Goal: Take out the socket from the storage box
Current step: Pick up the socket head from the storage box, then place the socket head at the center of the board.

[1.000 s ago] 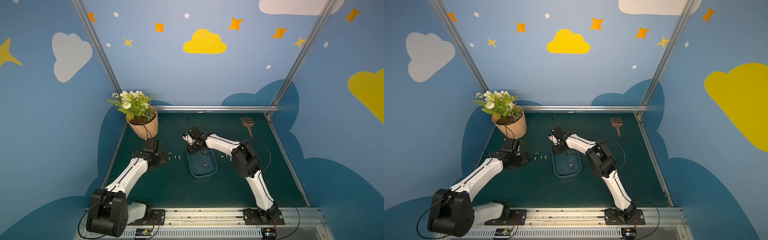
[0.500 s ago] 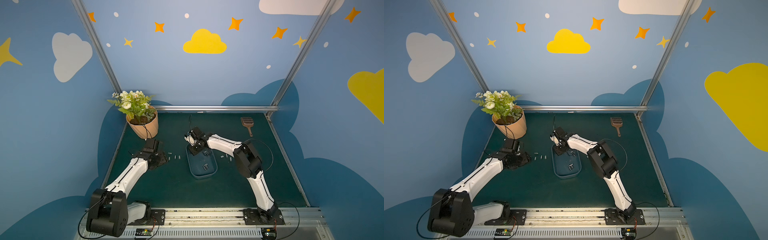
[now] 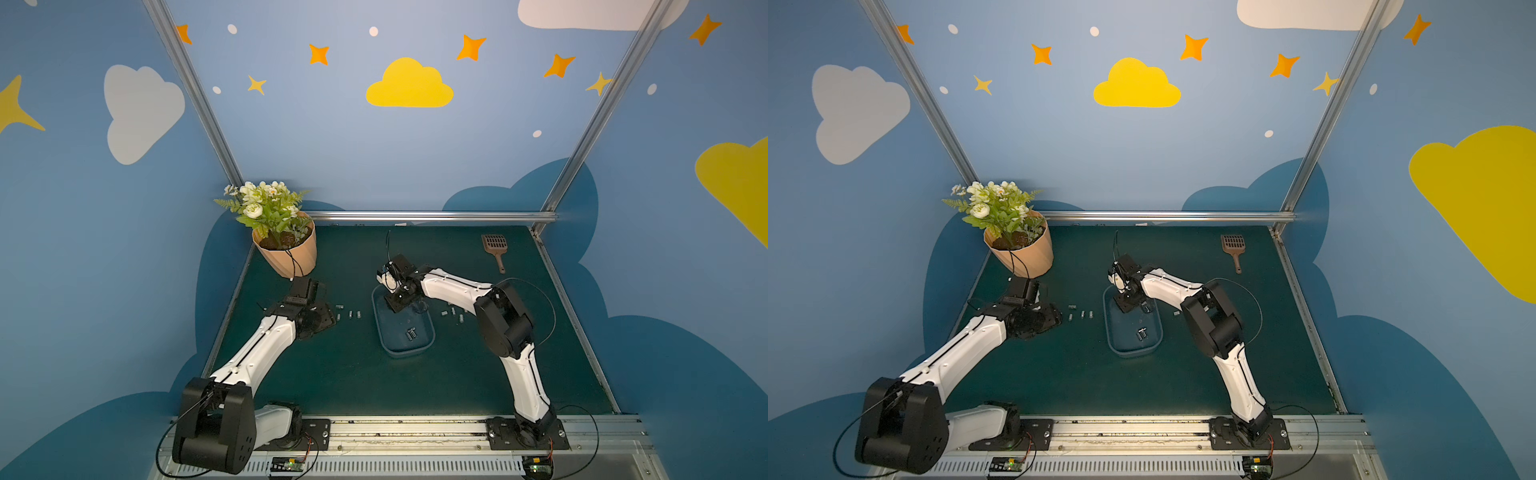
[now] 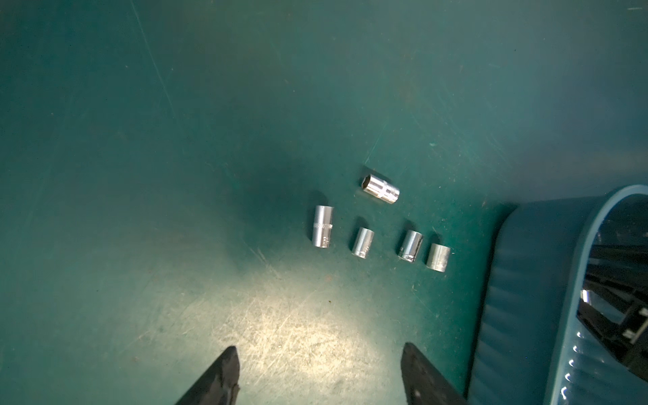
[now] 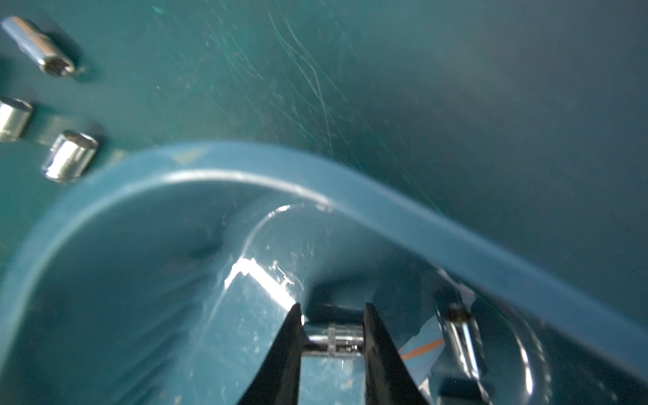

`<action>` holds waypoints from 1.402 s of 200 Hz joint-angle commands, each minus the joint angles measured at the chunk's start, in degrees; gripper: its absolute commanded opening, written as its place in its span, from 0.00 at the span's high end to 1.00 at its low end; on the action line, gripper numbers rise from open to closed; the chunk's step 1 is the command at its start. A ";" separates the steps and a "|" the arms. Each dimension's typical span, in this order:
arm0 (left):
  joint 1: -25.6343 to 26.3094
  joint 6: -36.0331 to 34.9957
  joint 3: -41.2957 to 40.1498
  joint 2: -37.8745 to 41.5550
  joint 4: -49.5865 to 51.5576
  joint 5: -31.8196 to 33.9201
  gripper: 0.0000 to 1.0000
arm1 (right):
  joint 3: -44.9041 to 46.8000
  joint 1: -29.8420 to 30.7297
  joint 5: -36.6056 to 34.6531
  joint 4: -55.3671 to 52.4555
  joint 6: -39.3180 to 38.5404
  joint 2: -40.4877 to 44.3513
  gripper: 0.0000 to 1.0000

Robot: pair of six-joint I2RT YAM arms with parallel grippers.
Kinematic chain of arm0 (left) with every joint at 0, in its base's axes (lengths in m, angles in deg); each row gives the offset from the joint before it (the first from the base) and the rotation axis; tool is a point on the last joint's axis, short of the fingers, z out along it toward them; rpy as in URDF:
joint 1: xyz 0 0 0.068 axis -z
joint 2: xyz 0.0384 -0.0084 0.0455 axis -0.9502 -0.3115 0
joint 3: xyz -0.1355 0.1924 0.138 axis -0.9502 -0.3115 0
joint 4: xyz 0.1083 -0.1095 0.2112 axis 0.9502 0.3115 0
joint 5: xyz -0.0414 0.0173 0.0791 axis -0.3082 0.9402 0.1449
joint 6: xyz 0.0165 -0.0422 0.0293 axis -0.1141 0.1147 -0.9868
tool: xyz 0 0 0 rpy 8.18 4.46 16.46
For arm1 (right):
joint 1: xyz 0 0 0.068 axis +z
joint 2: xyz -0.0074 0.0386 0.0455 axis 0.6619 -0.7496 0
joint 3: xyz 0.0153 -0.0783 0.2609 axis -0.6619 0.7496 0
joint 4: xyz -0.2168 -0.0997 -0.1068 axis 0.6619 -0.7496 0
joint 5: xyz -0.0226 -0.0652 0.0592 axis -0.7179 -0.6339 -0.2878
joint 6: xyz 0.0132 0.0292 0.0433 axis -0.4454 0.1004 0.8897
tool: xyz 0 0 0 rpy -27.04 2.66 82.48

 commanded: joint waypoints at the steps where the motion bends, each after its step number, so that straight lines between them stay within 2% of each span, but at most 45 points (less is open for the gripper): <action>1: -0.23 0.45 -0.64 1.15 -0.18 -0.24 0.27 | 0.87 -0.51 -0.67 -1.97 0.24 4.26 0.73; 79: -0.18 0.42 -0.89 1.48 -0.20 -0.17 0.26 | 1.37 -1.26 -0.34 -3.28 0.42 7.04 0.73; 150: -0.21 0.43 -0.84 1.16 -0.44 -0.34 0.26 | 4.10 -3.13 -0.51 -4.29 0.51 14.39 0.73; 280: -0.14 0.43 -0.77 0.80 -0.91 -1.04 0.26 | 21.61 -13.01 -1.92 -3.25 2.94 28.51 0.73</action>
